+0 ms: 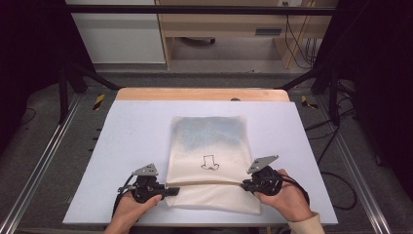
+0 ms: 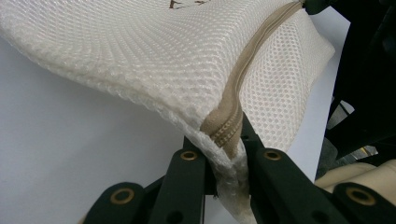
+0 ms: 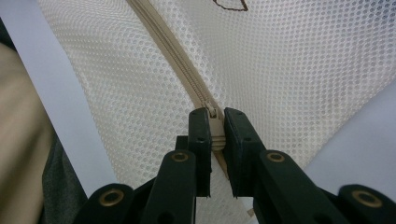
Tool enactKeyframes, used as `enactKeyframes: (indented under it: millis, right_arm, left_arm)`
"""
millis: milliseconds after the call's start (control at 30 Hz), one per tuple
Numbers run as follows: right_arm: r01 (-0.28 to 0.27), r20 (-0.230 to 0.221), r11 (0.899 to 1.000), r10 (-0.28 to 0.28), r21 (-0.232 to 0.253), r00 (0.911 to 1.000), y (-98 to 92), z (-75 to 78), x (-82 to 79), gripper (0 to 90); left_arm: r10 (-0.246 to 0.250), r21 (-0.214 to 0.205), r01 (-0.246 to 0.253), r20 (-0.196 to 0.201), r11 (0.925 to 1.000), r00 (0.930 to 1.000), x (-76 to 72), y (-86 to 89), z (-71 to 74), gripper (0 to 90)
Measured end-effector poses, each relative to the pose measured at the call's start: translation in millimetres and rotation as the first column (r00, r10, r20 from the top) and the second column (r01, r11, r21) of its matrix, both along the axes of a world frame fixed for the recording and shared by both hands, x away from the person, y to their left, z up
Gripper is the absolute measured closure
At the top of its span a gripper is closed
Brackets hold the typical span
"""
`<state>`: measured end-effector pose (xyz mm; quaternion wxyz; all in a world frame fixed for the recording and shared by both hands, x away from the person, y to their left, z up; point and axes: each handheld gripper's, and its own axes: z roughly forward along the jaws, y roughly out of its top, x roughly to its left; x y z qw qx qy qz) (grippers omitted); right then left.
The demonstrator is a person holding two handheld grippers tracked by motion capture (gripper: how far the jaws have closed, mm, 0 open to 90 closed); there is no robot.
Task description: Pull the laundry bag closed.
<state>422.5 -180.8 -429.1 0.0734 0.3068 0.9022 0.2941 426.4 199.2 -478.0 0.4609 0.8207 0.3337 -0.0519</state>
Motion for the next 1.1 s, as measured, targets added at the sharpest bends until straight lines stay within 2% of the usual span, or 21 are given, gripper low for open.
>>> enactKeyframes:
  millis: [1100]
  right_arm:
    - [0.014, -0.002, 1.0, -0.014, -0.001, 0.9999, -8.9, -1.5, -1.9, 81.9]
  left_arm:
    - [-0.002, 0.002, 0.002, 0.008, 1.0, 1.0, -0.3, -0.3, 0.7, 84.7]
